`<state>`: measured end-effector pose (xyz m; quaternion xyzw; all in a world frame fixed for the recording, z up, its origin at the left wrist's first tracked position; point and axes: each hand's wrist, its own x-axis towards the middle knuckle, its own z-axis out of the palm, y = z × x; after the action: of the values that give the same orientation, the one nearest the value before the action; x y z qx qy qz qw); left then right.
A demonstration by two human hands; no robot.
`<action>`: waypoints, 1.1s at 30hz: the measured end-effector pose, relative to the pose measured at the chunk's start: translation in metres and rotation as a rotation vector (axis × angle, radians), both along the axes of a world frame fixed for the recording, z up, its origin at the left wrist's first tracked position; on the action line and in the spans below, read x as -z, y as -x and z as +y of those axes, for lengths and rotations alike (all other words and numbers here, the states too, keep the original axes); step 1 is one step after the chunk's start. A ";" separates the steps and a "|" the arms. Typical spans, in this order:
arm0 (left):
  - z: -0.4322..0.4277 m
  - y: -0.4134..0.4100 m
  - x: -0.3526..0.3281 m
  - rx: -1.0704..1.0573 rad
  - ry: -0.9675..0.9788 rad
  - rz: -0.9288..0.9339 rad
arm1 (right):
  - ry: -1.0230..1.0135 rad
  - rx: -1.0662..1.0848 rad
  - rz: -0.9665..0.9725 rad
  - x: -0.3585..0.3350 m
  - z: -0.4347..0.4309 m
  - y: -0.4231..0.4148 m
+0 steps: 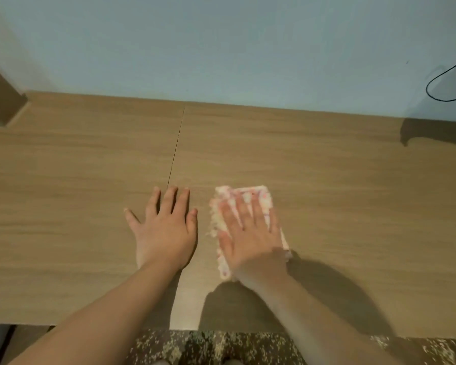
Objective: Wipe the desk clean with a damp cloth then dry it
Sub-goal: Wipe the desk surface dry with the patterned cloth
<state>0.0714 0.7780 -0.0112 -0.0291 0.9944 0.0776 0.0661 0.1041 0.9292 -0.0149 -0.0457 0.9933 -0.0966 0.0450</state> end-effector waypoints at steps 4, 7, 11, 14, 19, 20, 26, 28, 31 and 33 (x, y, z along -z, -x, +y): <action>-0.001 0.001 -0.003 -0.015 -0.030 -0.005 | -0.194 -0.264 -0.067 -0.005 0.027 0.020; 0.001 0.001 -0.002 -0.016 -0.006 -0.010 | -0.058 0.371 -0.122 -0.007 0.093 0.083; 0.000 0.003 -0.002 -0.028 -0.032 -0.011 | -0.091 0.221 -0.045 -0.001 0.025 0.085; -0.001 0.003 -0.001 -0.035 -0.023 -0.005 | -0.059 -0.313 -0.017 -0.003 -0.028 0.061; 0.002 0.003 -0.002 -0.045 -0.013 -0.023 | -0.095 0.283 -0.069 0.002 0.086 0.129; 0.002 0.004 -0.001 -0.049 -0.006 -0.030 | -0.052 0.449 -0.101 0.001 0.099 0.139; 0.002 0.003 0.002 -0.044 0.022 0.001 | -0.021 -0.135 0.072 0.004 -0.024 0.131; 0.003 0.004 0.001 -0.043 0.029 0.004 | -0.016 -0.309 0.038 0.004 -0.047 0.135; 0.002 0.003 0.002 -0.040 0.026 0.000 | -0.037 -0.211 -0.014 0.005 -0.032 0.191; 0.001 0.003 0.004 -0.037 0.027 0.011 | -0.014 -0.044 -0.036 0.005 -0.015 0.230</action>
<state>0.0681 0.7791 -0.0154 -0.0477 0.9950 0.0654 0.0589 -0.1261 0.9145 -0.0196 -0.0652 0.9917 -0.0895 0.0652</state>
